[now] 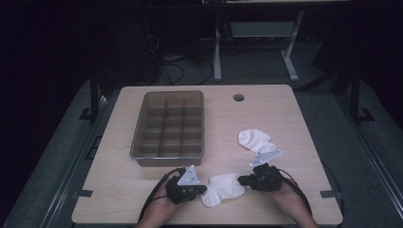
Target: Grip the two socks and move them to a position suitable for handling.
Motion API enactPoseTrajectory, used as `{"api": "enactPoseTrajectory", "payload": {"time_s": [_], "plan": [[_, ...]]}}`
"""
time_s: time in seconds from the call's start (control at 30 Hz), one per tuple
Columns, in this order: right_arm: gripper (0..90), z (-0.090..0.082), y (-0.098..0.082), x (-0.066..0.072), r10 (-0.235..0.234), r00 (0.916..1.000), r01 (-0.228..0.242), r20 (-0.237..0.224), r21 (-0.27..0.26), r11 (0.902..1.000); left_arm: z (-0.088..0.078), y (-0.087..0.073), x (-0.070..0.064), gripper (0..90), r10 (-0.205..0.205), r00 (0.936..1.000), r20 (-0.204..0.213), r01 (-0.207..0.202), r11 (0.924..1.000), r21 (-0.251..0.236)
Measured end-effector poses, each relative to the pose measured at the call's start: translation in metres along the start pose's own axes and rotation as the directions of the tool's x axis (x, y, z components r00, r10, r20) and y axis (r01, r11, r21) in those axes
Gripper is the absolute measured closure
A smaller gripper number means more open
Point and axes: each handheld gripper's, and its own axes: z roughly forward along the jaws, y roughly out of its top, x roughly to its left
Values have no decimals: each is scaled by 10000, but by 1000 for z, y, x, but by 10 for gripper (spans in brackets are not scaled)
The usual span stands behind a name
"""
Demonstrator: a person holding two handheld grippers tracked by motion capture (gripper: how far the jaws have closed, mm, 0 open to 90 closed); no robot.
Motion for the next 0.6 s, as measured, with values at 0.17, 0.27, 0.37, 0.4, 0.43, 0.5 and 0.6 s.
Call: {"api": "enactPoseTrajectory", "payload": {"time_s": [0.17,0.27,0.37,0.4,0.43,0.5,0.6], "plan": [[859,2,-4,9,-75,9997,79,-233,168,9998,-3,-2,6,889,29,9995,-313,-26,10000,82],[859,3,-6,15,-141,9993,150,-357,237,9996,-3,-3,9,889,-57,9989,-473,60,10000,52],[859,4,-8,21,-247,9988,261,-426,337,9991,-4,-4,11,889,-53,9982,-598,55,10000,29],[859,4,-8,23,-304,9985,323,-456,402,9987,-4,-3,11,889,-30,9979,-645,33,10000,44],[859,5,-9,24,-311,9983,333,-483,459,9984,-4,-3,11,889,-22,9978,-664,25,10000,43],[859,4,-10,25,-318,9984,342,-461,525,9980,-3,-3,12,888,1,9975,-709,1,10000,30],[858,4,-11,26,-281,9986,306,-455,561,9980,-2,-3,11,886,25,9973,-733,-28,10000,-33]]}}
